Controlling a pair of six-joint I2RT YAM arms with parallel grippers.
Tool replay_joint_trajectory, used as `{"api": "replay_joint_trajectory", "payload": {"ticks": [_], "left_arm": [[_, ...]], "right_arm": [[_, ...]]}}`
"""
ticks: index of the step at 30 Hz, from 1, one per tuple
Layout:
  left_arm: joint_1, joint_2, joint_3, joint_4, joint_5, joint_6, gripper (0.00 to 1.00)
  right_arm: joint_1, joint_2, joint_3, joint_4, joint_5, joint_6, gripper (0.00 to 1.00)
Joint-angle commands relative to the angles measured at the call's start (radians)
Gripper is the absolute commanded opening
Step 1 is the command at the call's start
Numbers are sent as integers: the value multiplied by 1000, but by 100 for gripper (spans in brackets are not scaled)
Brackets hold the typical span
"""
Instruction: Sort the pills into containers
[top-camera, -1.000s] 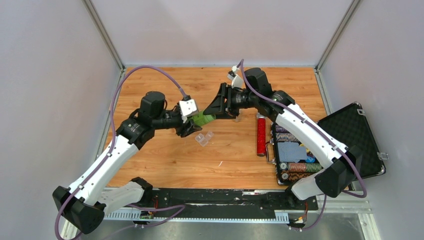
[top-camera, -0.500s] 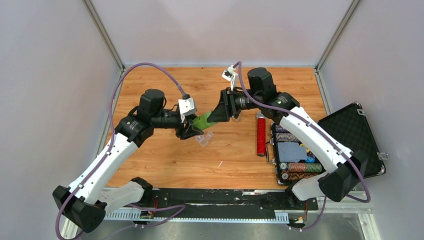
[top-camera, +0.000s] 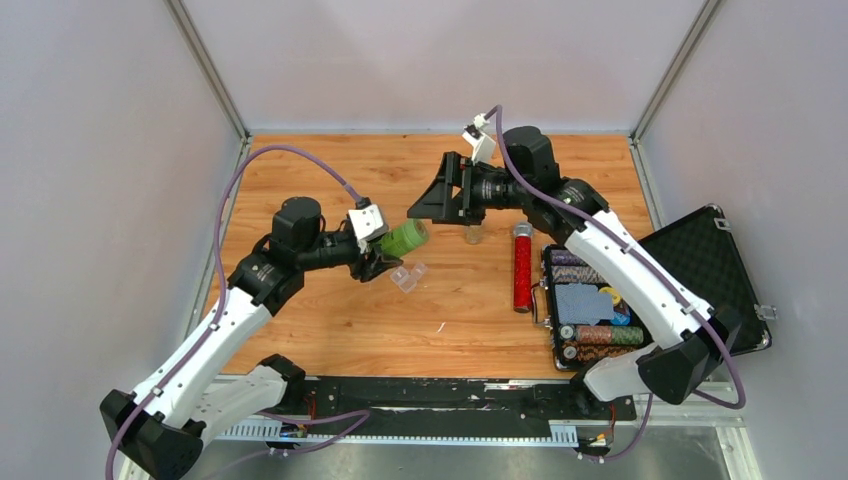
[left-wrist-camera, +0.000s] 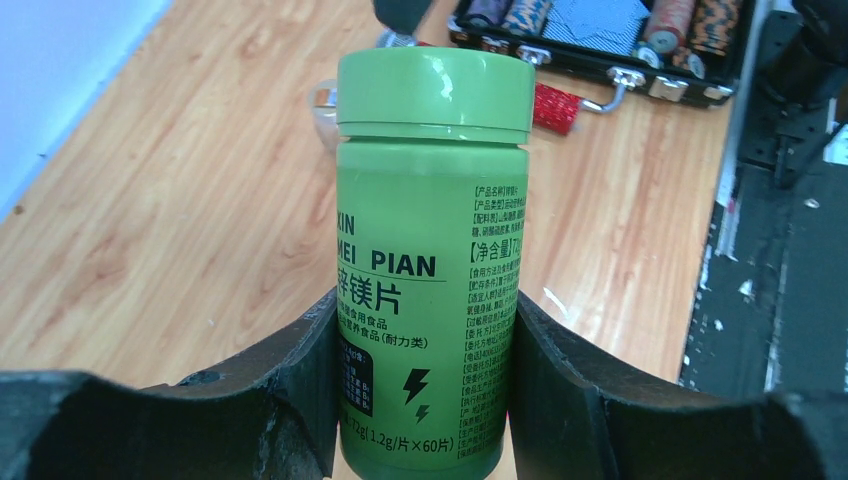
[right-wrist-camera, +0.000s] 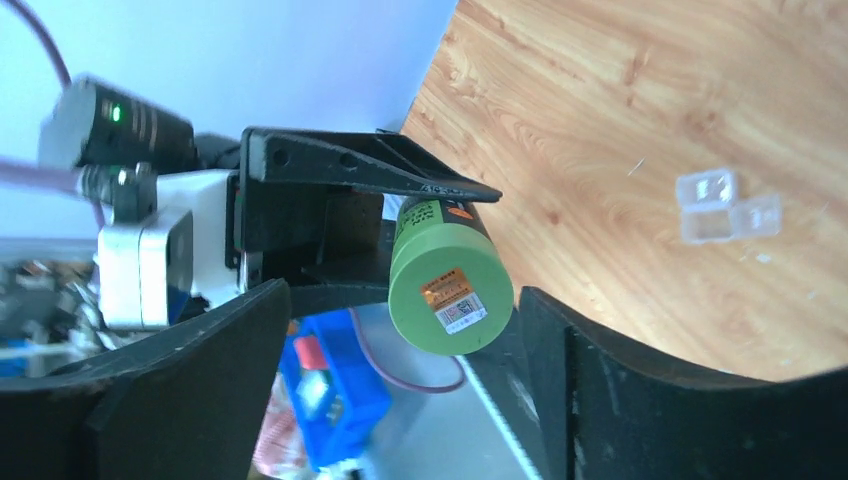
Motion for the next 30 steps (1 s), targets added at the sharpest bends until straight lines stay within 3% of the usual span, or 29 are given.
{"api": "replay_joint_trajectory", "payload": {"ticks": [1, 7, 12, 15, 23, 26, 27, 28, 29, 30], "left_arm": [[-1, -12, -1, 158, -72, -15, 0], [0, 12, 0, 166, -61, -35, 0], [0, 12, 5, 161, -56, -51, 0], [0, 12, 10, 150, -38, -69, 0], [1, 36, 61, 79, 121, -122, 0], [0, 64, 87, 21, 221, -105, 0], [0, 72, 97, 12, 234, -102, 0], [0, 84, 101, -1, 243, -91, 0], [0, 89, 104, -3, 238, -90, 0], [0, 93, 104, -2, 212, -85, 0]], "right_arm": [[1, 56, 25, -17, 53, 288, 82], [0, 93, 38, -18, 39, 350, 79], [0, 92, 24, -9, 21, 355, 38], [0, 77, 15, 13, 15, 293, 24], [-6, 29, -49, 148, -184, -183, 20], [-8, 31, -68, 170, -198, -273, 16], [-10, 35, -64, 169, -191, -282, 20], [-11, 39, -60, 169, -179, -282, 34], [-14, 40, -57, 167, -144, -270, 61], [-14, 35, -58, 168, -123, -251, 82]]}}
